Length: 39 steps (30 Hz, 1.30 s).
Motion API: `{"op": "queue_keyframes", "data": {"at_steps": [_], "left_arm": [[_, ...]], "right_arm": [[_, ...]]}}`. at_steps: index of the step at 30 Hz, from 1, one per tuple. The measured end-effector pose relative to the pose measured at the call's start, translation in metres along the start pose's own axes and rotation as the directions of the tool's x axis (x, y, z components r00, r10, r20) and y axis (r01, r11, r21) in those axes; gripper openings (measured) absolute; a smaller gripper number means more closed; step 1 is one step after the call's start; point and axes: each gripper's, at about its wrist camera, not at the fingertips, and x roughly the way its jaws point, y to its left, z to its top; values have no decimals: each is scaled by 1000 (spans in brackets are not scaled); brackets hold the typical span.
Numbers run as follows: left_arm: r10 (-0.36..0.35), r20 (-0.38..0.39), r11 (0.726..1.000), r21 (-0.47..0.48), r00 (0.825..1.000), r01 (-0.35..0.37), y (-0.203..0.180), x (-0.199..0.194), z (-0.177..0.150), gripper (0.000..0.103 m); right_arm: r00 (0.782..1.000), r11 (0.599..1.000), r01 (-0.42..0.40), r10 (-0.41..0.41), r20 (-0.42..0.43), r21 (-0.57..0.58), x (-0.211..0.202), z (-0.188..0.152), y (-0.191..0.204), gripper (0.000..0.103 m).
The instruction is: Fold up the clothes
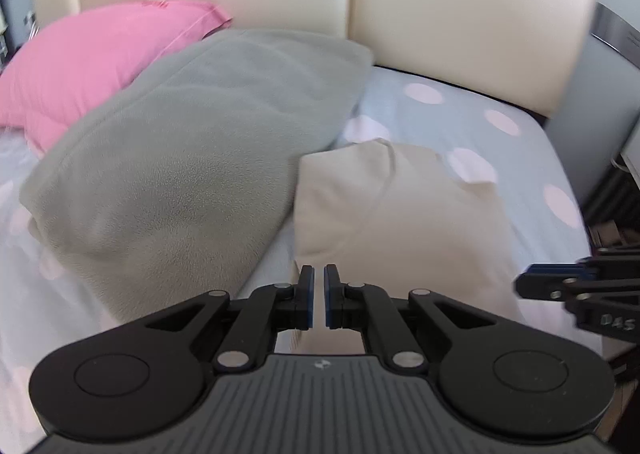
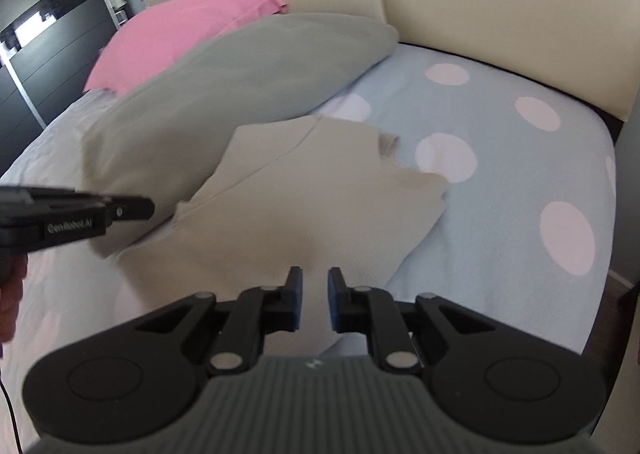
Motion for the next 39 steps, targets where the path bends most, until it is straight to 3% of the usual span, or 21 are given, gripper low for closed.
{"op": "queue_keyframes", "data": {"at_steps": [5, 13, 19, 22, 24, 26, 29, 32, 36, 39], "left_arm": [[30, -44, 997, 75, 999, -26, -15, 8, -21, 2], [75, -106, 997, -12, 992, -77, -9, 53, -37, 2], [100, -92, 993, -60, 991, -106, -14, 31, -32, 2], [124, -54, 989, -73, 991, -128, -22, 4, -35, 10], [140, -32, 986, -89, 990, -142, -29, -15, -37, 22], [166, -4, 980, -107, 986, -166, -38, -34, -37, 30], [222, 45, 967, -138, 974, -214, -55, -65, -36, 53], [288, 100, 948, -171, 953, -268, -74, -95, -38, 68], [389, 114, 909, -208, 914, -361, -95, -124, -45, 73], [458, 118, 872, -253, 881, -420, -109, -143, -58, 76]], "right_arm": [[999, 999, -10, 8, -47, -46, -1, -19, 20, 22], [988, 999, 19, -26, -150, -48, 36, -30, 18, 22], [990, 997, 28, -37, -134, -65, 30, -31, 21, 22], [993, 998, 27, -32, -113, -51, 15, -29, 17, 31], [996, 998, 30, -35, -83, -59, 2, -27, 18, 34], [998, 997, 28, -32, -53, -75, -13, -27, 19, 44], [1000, 996, 8, -9, -9, -93, -41, -29, 22, 51], [999, 991, 14, -8, 42, -130, -69, -32, 26, 62], [996, 984, 49, -36, 78, -169, -97, -37, 28, 73], [995, 983, 72, -59, 85, -168, -114, -42, 26, 73]]}}
